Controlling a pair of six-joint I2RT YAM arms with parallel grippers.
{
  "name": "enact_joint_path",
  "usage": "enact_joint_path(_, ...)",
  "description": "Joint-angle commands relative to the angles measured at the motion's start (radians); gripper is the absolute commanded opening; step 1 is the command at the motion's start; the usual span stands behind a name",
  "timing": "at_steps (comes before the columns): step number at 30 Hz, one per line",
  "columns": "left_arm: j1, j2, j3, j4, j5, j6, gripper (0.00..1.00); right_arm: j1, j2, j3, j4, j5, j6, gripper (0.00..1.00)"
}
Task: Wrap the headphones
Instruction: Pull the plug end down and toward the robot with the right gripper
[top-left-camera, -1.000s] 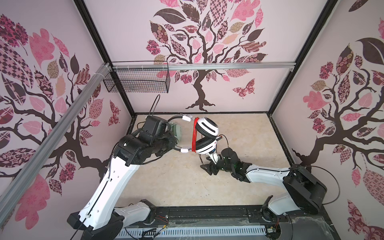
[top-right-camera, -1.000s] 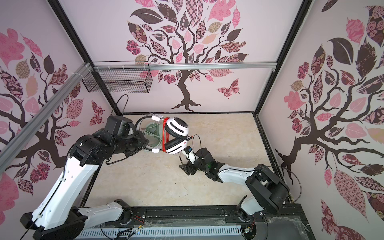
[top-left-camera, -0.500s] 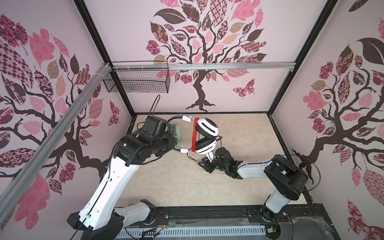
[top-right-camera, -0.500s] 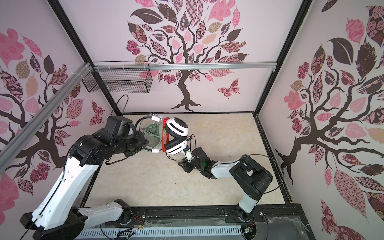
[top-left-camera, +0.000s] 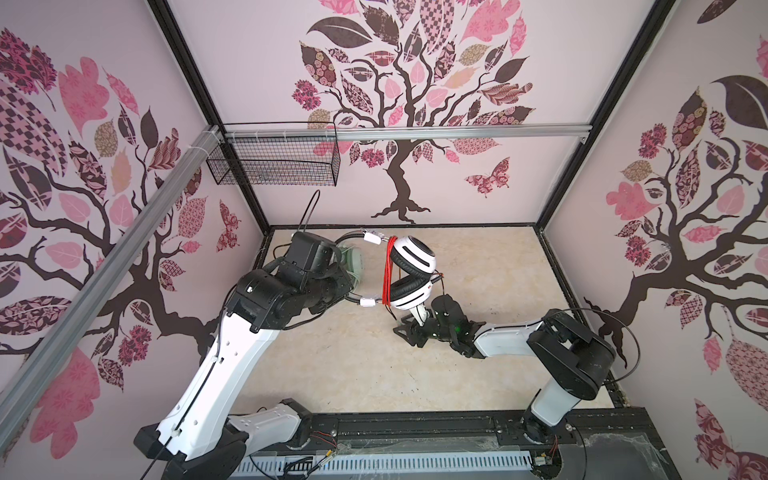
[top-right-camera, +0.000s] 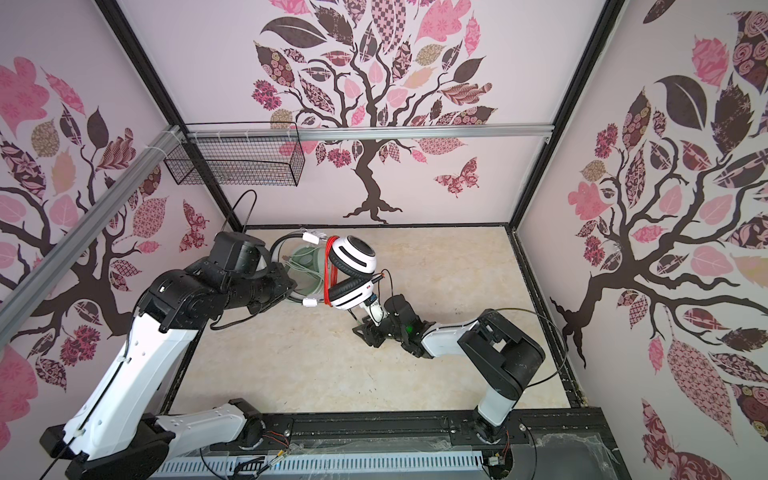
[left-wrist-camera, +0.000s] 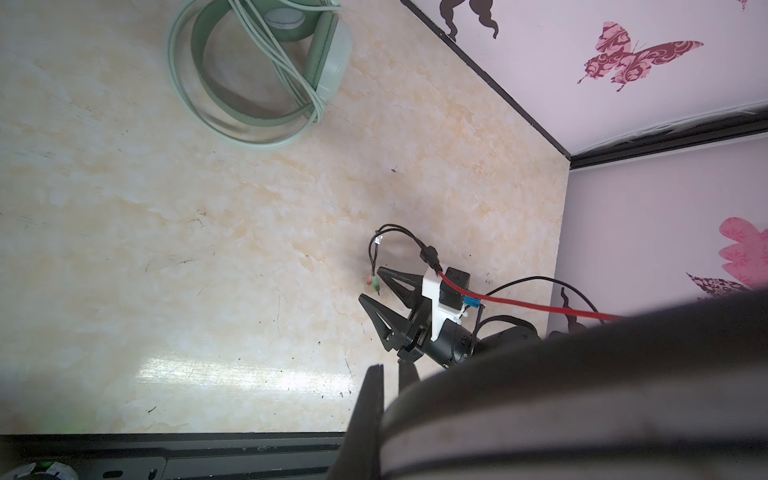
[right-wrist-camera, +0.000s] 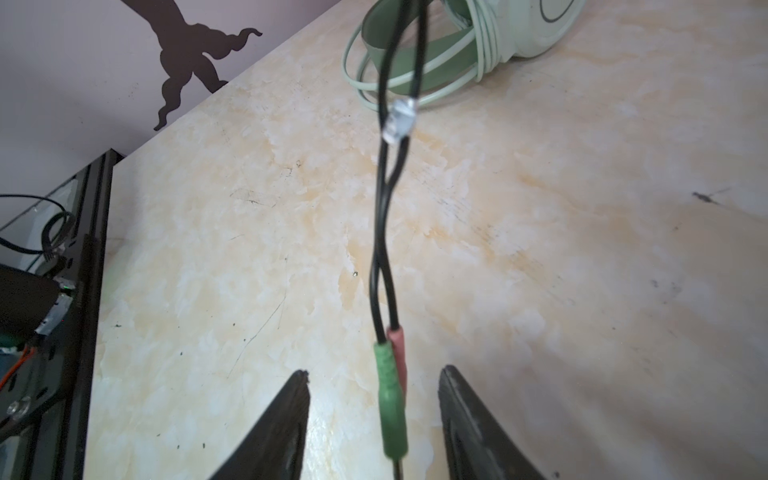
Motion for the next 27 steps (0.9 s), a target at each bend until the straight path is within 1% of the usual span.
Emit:
enact_joint_path(1, 0.002, -0.024, 0.057, 0.067, 0.015, -0.012, 0.00, 0.004, 0.039, 0.034, -0.014, -0.025, -0.010, 0.43)
enact_joint_path(2, 0.002, -0.025, 0.057, 0.068, 0.014, -0.013, 0.00, 0.004, 0.040, 0.029, -0.005, -0.028, -0.005, 0.33)
enact_joint_path(3, 0.001, -0.025, 0.058, 0.066, 0.012, -0.012, 0.00, 0.004, 0.039, 0.024, 0.002, -0.036, -0.002, 0.18)
enact_joint_path(4, 0.002, -0.025, 0.057, 0.066, 0.013, -0.012, 0.00, 0.004, 0.036, 0.020, 0.005, -0.037, 0.002, 0.07)
enact_joint_path(5, 0.002, -0.025, 0.059, 0.065, 0.011, -0.012, 0.00, 0.004, 0.034, 0.014, 0.007, -0.035, 0.008, 0.00)
enact_joint_path(11, 0.002, -0.023, 0.060, 0.063, 0.000, -0.011, 0.00, 0.004, -0.022, -0.059, 0.026, -0.024, 0.038, 0.00)
enact_joint_path(15, 0.003, -0.022, 0.056, 0.049, -0.045, -0.025, 0.00, 0.027, -0.104, -0.098, -0.064, 0.007, 0.060, 0.00)
enact_joint_path(17, 0.003, -0.024, 0.049, 0.048, -0.068, -0.038, 0.00, 0.058, -0.150, -0.111, -0.123, 0.043, 0.060, 0.00)
enact_joint_path(22, 0.002, -0.027, 0.030, 0.070, -0.064, -0.064, 0.00, 0.172, -0.237, -0.120, -0.270, 0.145, 0.101, 0.00)
enact_joint_path(27, 0.003, -0.030, 0.000, 0.092, -0.044, -0.092, 0.00, 0.283, -0.252, -0.096, -0.353, 0.204, 0.168, 0.00)
